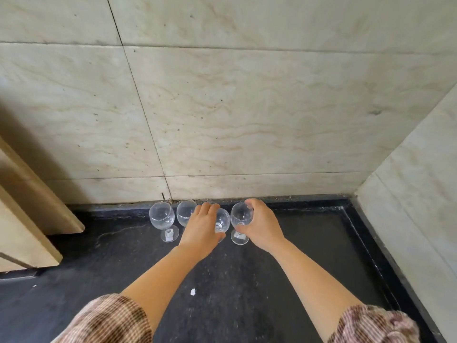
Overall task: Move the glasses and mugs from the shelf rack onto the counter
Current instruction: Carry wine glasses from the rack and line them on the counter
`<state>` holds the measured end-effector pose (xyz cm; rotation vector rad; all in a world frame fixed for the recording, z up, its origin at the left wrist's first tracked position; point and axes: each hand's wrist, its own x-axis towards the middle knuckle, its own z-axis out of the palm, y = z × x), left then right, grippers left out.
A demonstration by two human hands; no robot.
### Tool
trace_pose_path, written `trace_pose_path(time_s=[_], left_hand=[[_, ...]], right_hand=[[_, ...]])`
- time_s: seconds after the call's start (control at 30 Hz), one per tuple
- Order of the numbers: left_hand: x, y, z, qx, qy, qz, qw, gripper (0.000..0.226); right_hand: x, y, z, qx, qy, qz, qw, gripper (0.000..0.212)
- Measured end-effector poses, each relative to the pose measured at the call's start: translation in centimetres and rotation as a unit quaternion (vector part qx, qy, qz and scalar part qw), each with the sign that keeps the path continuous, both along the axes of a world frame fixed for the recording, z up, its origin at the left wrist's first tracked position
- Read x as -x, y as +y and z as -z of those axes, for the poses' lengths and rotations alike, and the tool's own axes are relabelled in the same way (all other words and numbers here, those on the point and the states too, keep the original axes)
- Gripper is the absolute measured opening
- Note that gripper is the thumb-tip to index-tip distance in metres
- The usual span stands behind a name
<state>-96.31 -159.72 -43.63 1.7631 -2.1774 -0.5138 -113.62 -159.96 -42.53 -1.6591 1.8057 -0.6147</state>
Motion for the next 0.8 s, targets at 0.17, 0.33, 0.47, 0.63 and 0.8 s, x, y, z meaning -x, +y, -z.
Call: trace_pose_path(time_s=[0.17, 0.33, 0.47, 0.63, 0.8], left_hand=[[0.2, -1.5, 0.5, 0.049, -0.065, 0.008, 0.997, 0.070], [0.3, -2.3, 0.5, 0.055, -0.076, -0.002, 0.996, 0.069], [0.2, -2.3, 0.5, 0.053, -0.091, -0.013, 0.994, 0.068], [-0.2, -2.2, 0.3, 0.032, -0.123, -0.023, 0.992, 0.072], [-0.7, -1.8, -0.8, 0.005, -0.176, 0.000, 0.984, 0.086]], right_hand=[[-0.1, -1.6, 0.9, 0.010, -0.010, 0.001, 1.000, 0.053], [-0.2, -2.2, 1.6, 0.015, -0.028, -0.003, 0.999, 0.053], [-0.4, -2.3, 1.9, 0.011, -0.030, -0.014, 0.999, 0.053], [-0.6, -2.1, 2.1, 0.001, -0.029, -0.015, 0.999, 0.056], [-0.6, -2.2, 1.5, -0.023, 0.020, -0.038, 0.999, 0.066]])
